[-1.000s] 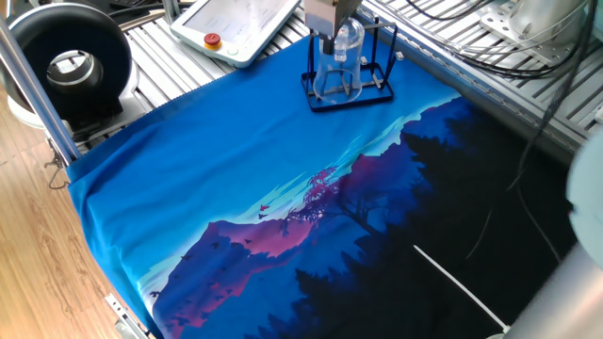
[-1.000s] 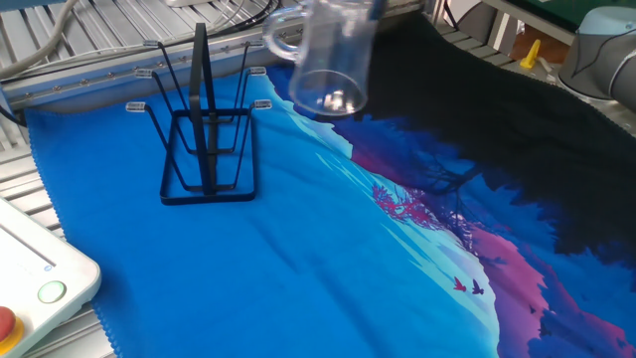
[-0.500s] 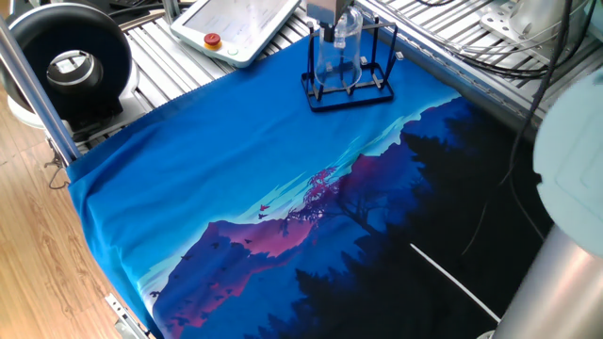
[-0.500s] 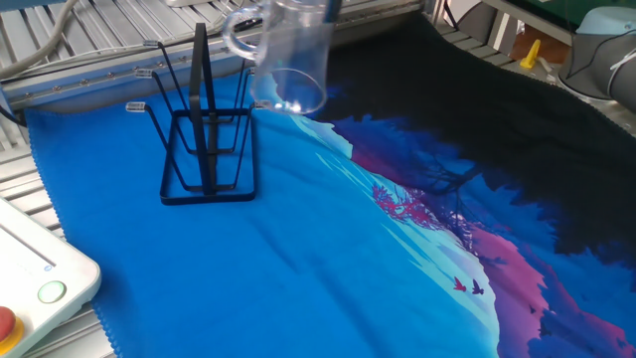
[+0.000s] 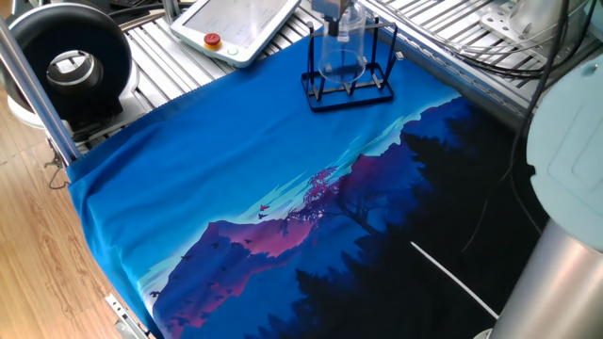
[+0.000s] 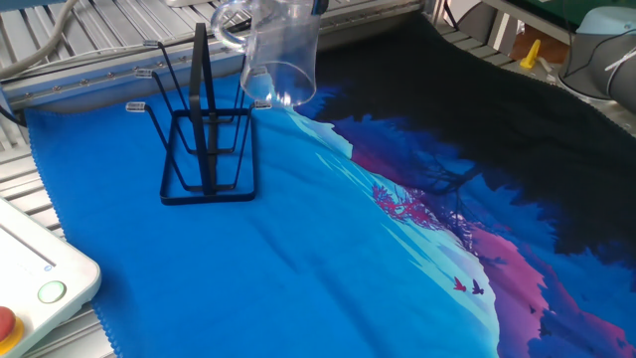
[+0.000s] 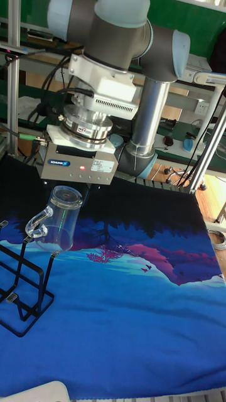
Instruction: Put the cup on the cup rack
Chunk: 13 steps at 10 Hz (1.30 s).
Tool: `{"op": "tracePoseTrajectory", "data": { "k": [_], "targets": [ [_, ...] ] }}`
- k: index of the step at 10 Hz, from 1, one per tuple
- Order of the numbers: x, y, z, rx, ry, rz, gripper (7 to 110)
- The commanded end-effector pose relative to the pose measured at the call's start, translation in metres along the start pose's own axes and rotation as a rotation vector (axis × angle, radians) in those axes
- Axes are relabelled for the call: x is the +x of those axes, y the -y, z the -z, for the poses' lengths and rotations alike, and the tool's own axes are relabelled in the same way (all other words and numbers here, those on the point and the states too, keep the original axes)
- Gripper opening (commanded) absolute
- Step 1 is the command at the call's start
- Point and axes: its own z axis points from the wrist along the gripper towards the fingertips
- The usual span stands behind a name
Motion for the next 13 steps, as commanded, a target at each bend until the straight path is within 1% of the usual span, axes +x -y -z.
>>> {"op": "tracePoseTrajectory", "data": {
  "k": [1,3,5,6,9,11,13],
  "targets": [
    [0.019,0.007,0.001,-0.007,-0.009,0.031,22],
    [0.022,0.015,-0.009,-0.003,0.004,0.049,22],
    [0.026,0.025,-0.012,0.025,0.002,0.053,22],
    [0.024,0.026,-0.012,0.027,0.007,0.050,22],
    [0.011,0.032,-0.020,0.044,0.030,0.054,22],
    [0.004,0.040,-0.030,0.068,0.026,0.062,22],
    [-0.001,0.043,-0.043,0.071,0.019,0.069,22]
  ]
}}
